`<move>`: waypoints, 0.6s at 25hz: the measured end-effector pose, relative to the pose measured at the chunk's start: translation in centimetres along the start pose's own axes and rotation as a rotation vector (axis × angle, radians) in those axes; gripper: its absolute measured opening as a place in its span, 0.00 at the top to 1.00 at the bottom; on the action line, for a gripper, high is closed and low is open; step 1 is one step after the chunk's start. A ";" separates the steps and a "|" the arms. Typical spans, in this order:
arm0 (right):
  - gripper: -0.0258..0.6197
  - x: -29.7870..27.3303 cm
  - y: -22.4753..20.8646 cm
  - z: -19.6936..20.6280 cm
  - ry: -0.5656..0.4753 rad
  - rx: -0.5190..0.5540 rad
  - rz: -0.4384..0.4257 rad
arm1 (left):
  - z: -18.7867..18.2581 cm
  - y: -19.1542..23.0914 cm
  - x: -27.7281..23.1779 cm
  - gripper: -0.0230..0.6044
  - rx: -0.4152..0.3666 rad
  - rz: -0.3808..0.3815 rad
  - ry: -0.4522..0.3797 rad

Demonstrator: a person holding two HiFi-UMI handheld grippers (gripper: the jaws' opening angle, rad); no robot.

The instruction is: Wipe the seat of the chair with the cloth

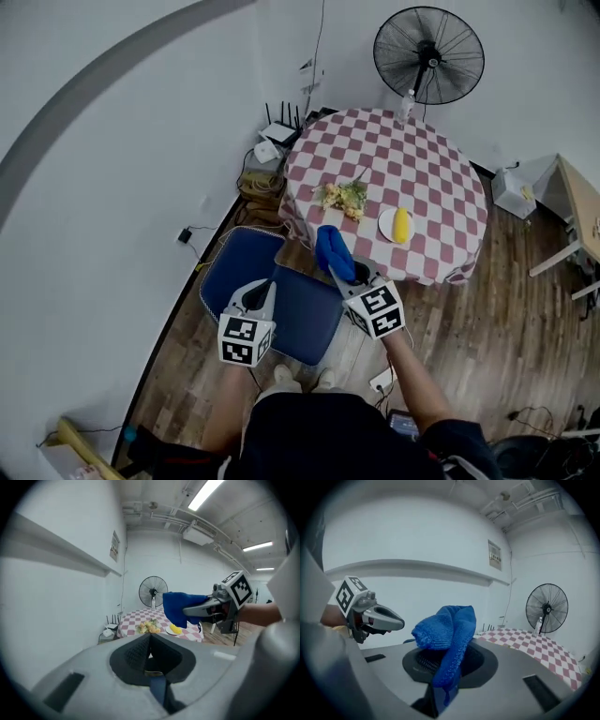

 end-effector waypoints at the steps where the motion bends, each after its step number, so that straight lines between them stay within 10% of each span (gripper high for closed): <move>1: 0.86 0.5 -0.5 -1.2 -0.020 0.006 0.016 | -1.4 0.0 0.4 0.94 -0.011 0.000 -0.026; 15: 0.86 7.2 -4.6 -11.7 -0.241 0.094 0.213 | -17.3 -1.5 6.5 0.93 -0.159 -0.002 -0.395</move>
Point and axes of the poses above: the fingertips, and each gripper's own axes: x backward along the fingers, y to its left, z out of its underside, the point moved 1 cm from there along x, backward along the fingers, and after that the axes turned 10 degrees about x, right-handed, at the moved point
